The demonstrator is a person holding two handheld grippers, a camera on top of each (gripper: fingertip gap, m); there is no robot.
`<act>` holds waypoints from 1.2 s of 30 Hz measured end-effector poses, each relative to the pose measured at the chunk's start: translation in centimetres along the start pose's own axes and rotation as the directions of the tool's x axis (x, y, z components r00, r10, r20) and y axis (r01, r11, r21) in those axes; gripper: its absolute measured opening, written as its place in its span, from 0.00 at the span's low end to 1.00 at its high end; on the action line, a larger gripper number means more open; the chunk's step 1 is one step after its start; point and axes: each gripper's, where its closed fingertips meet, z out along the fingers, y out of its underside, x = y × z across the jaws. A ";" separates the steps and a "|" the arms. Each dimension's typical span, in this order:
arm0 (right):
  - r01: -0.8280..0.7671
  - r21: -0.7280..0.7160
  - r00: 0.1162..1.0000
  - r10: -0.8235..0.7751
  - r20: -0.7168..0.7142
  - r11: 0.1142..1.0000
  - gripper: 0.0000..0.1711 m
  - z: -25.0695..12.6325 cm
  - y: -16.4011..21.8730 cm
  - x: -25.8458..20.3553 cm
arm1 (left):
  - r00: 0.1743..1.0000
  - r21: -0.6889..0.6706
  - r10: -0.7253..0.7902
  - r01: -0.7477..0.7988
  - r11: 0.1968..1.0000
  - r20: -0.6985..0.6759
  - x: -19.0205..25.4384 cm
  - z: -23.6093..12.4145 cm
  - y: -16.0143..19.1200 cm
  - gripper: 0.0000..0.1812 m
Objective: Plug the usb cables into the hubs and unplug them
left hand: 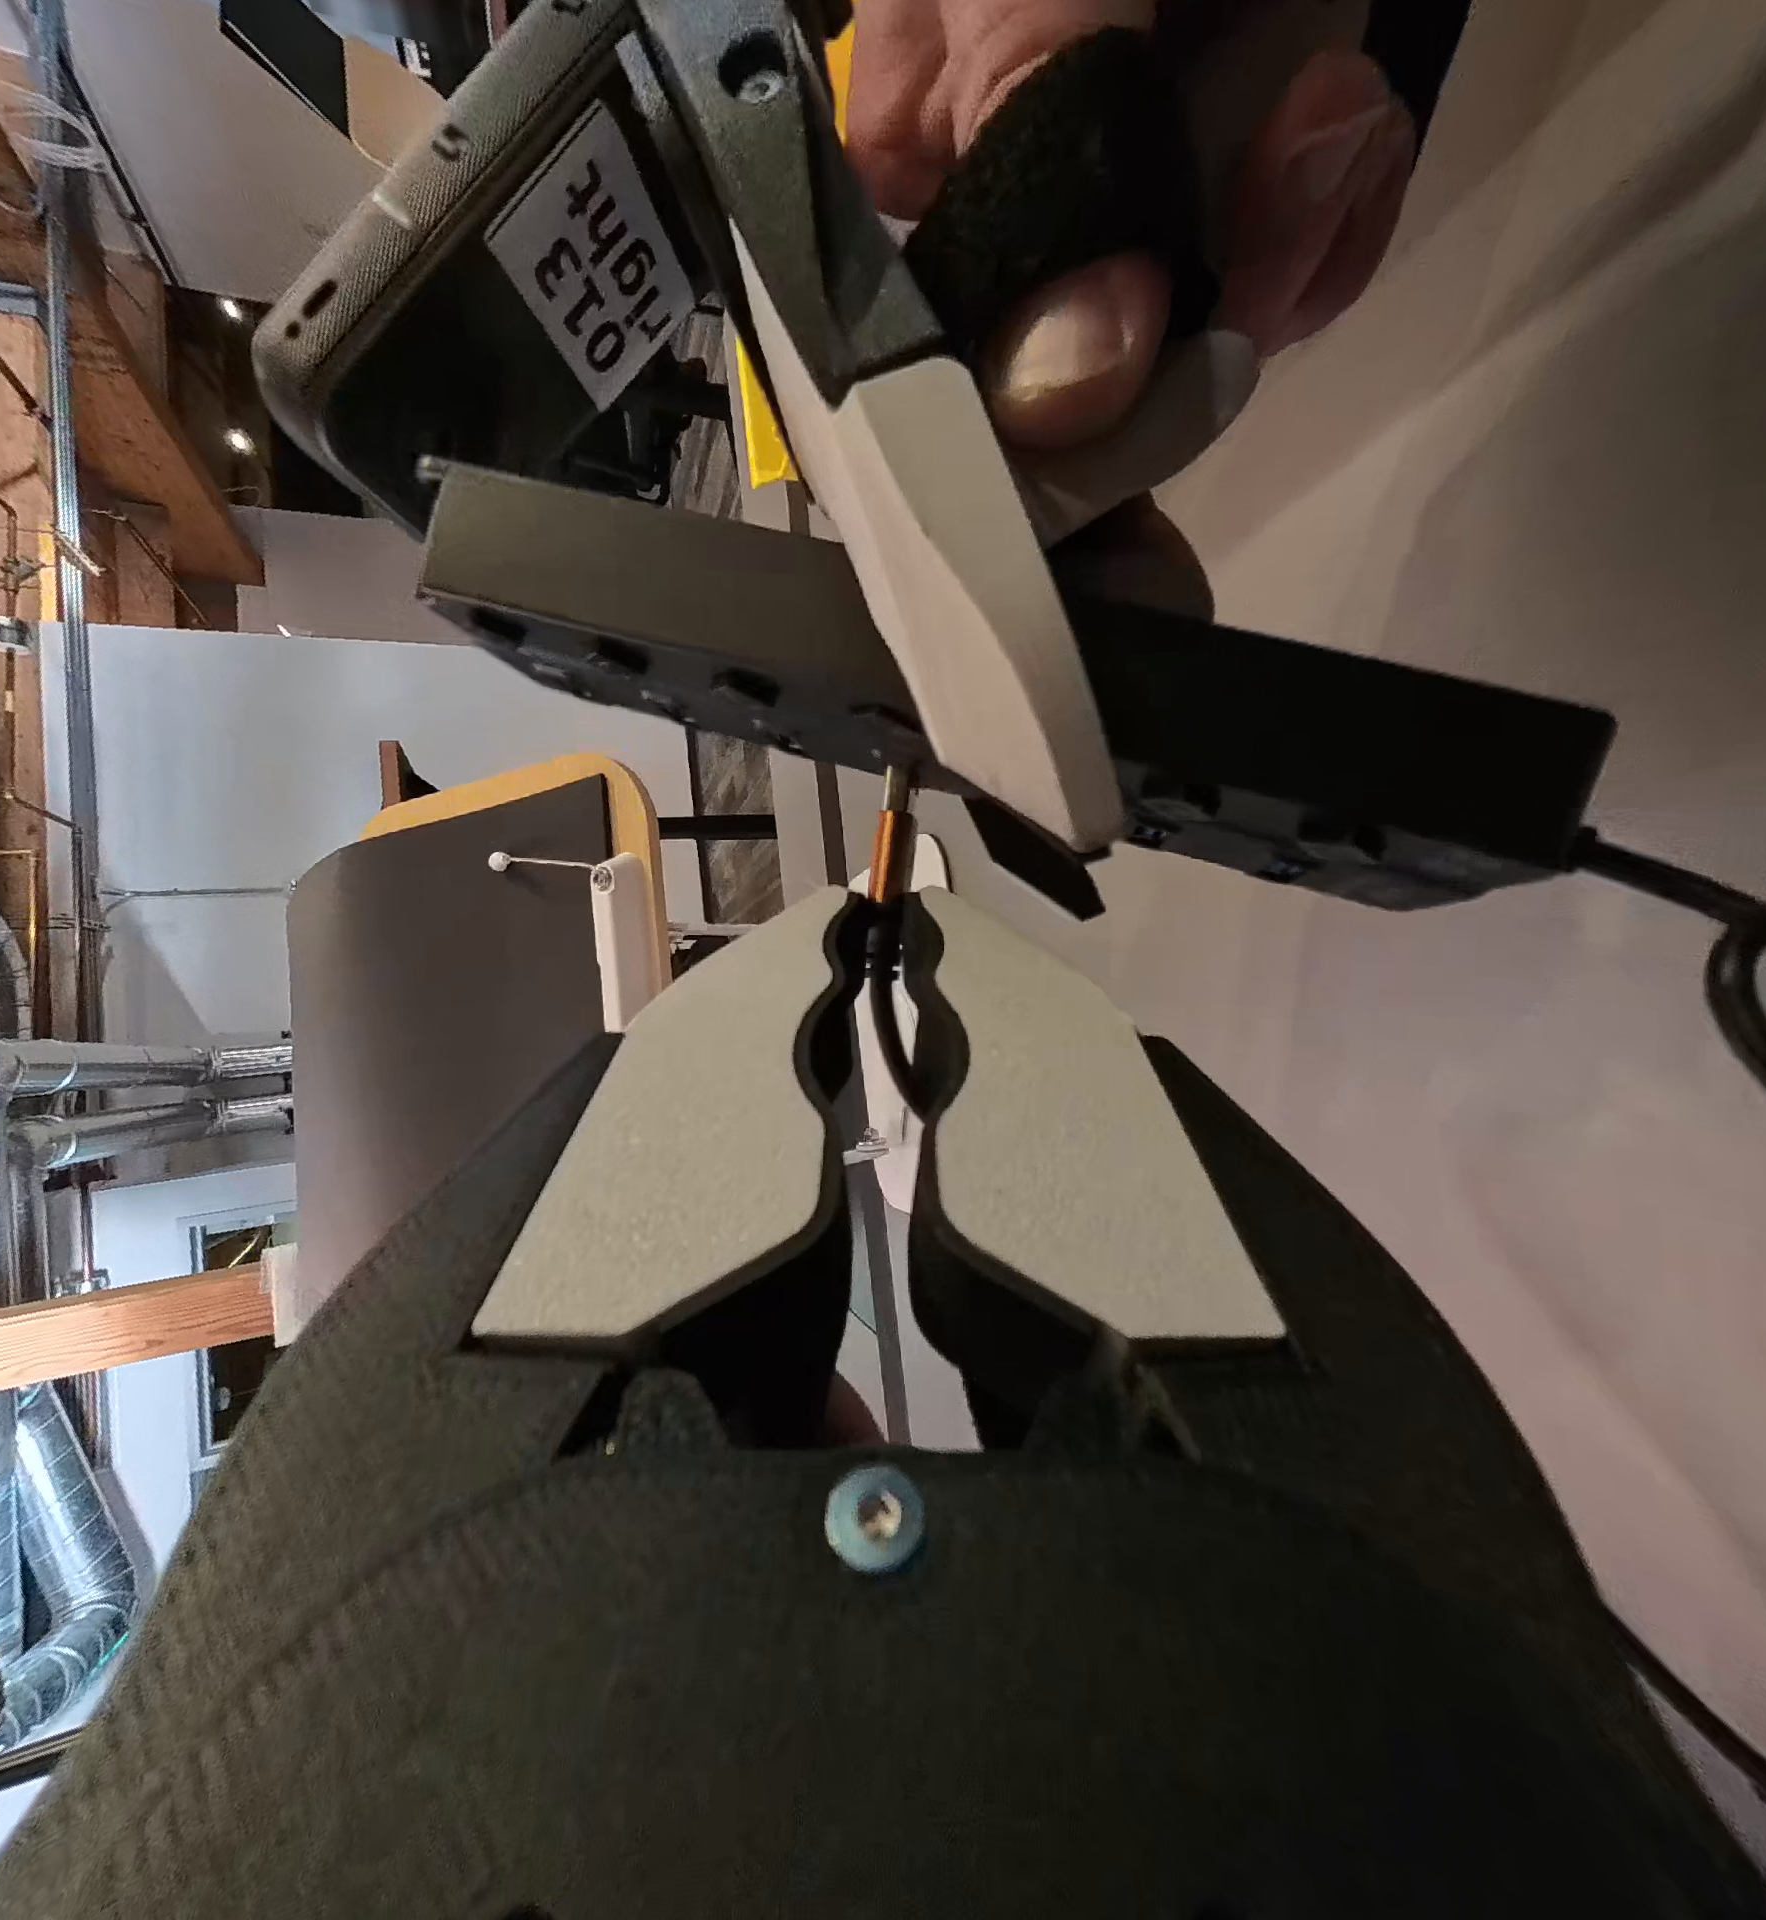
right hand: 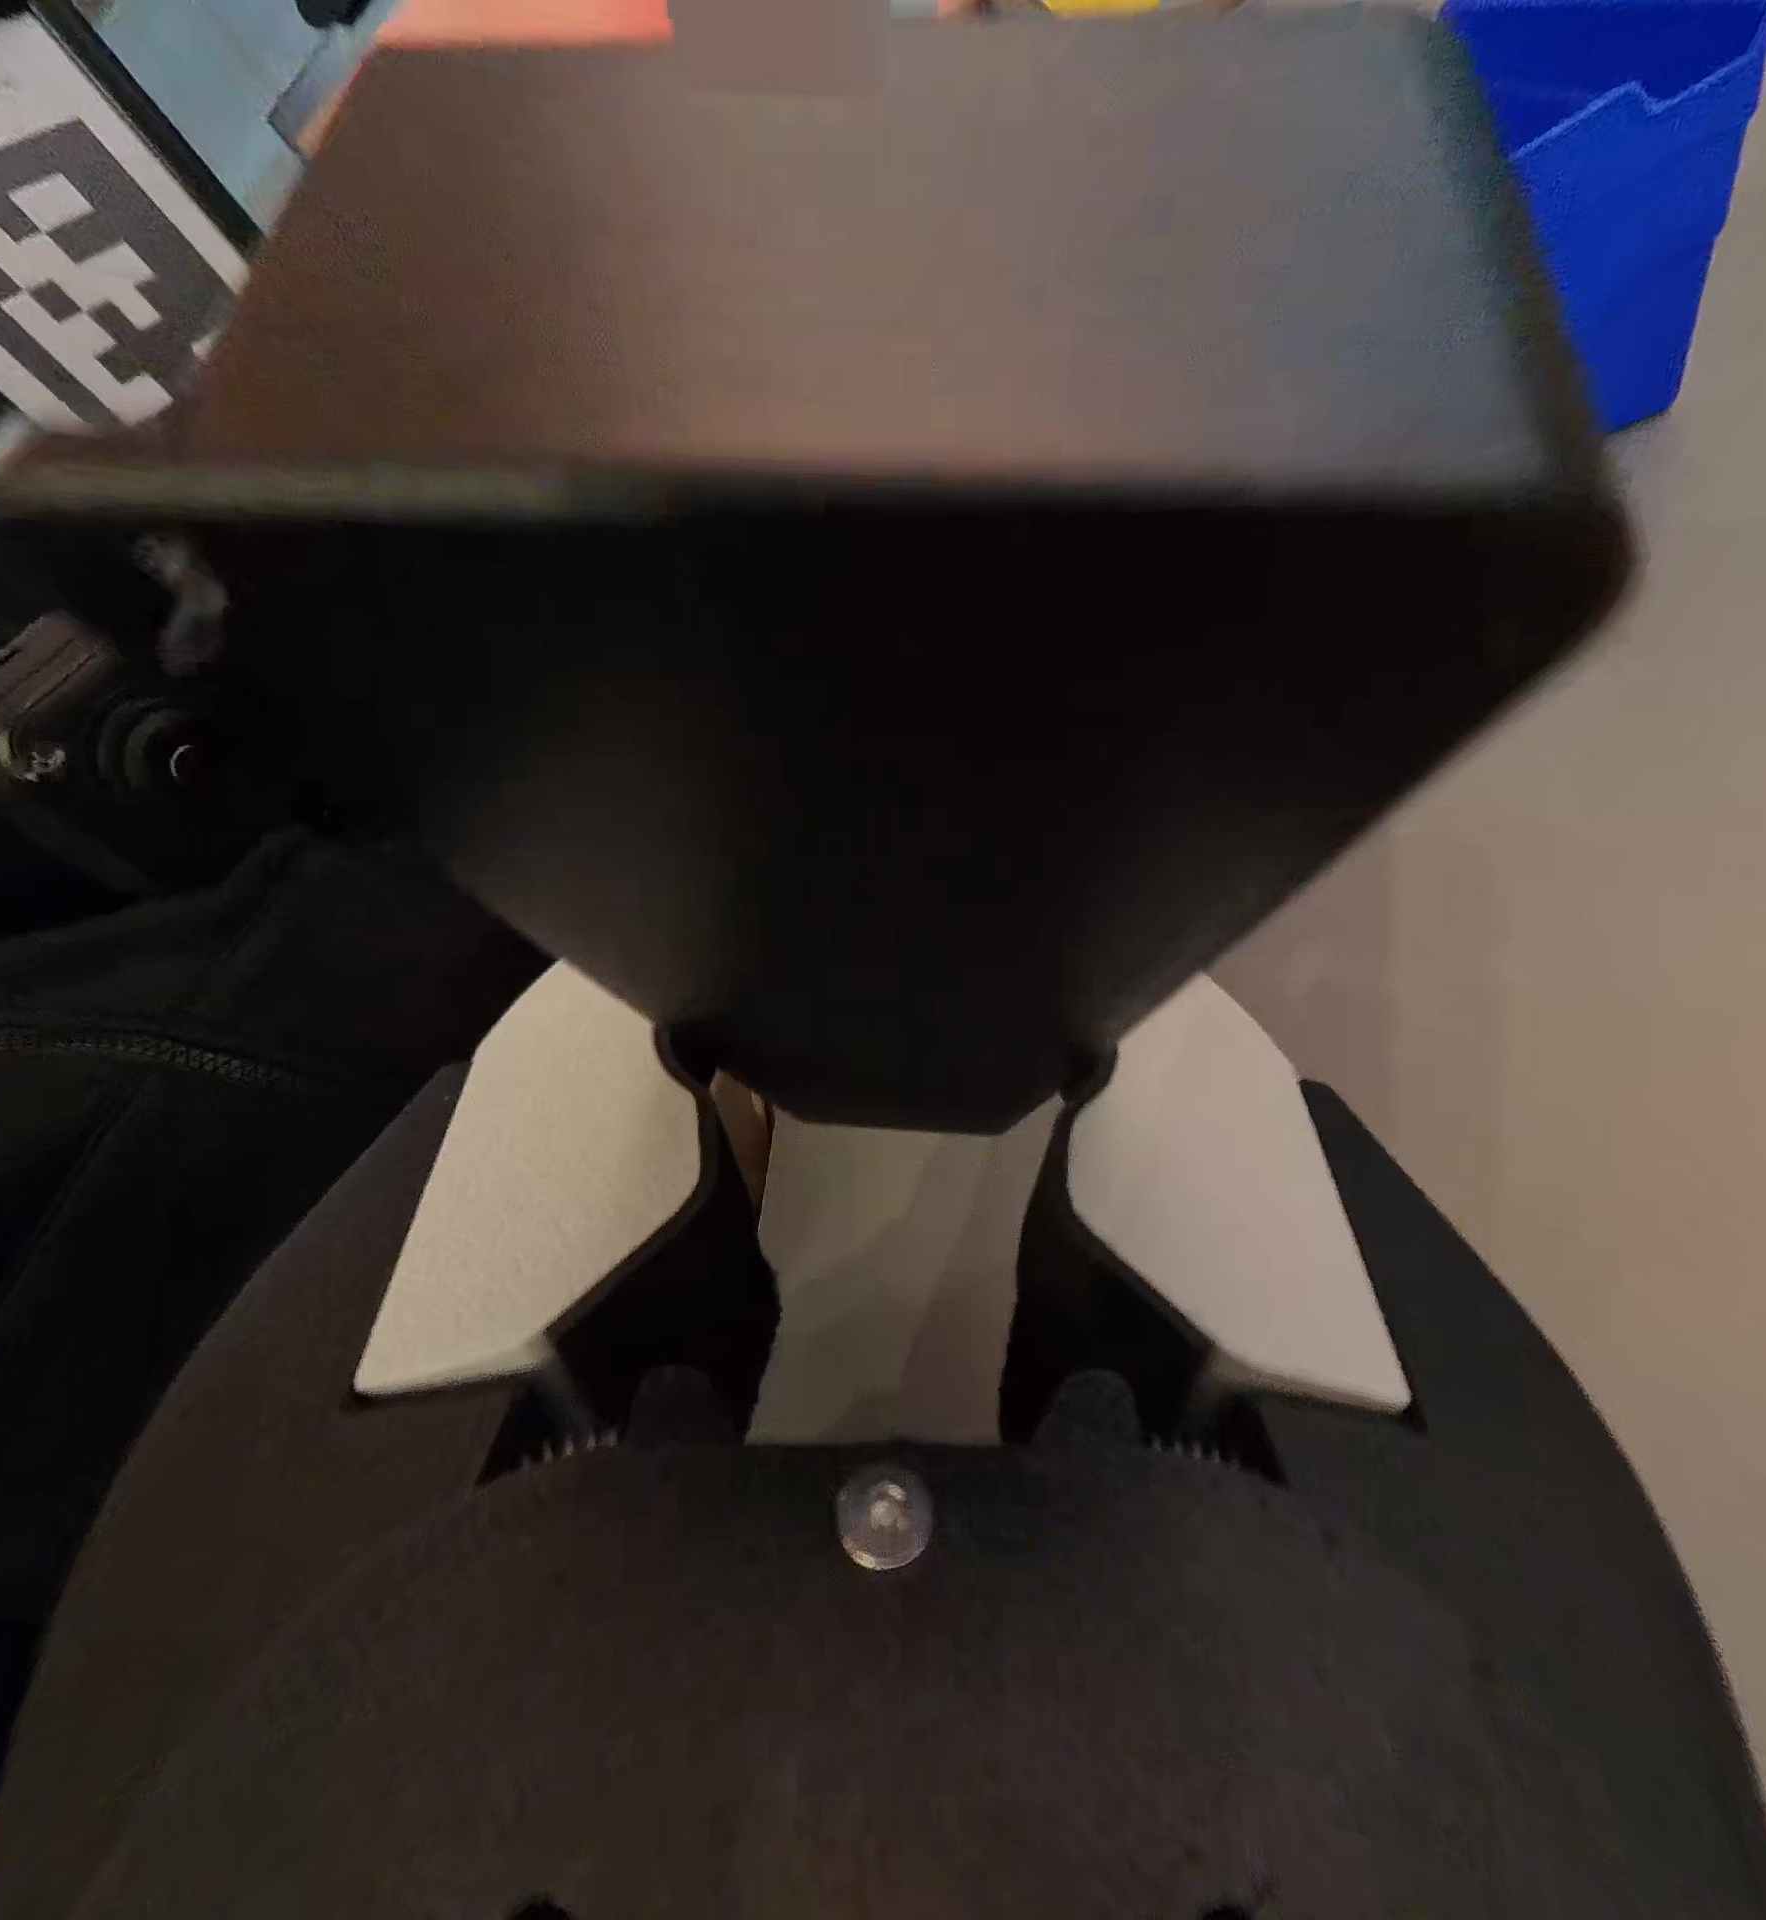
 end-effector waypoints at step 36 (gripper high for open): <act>-0.001 -0.044 1.000 0.001 0.008 0.999 0.38 -0.1 -0.3 -0.6 | 1.000 0.039 -0.003 0.004 0.999 -0.022 0.2 -0.6 -0.7 0.03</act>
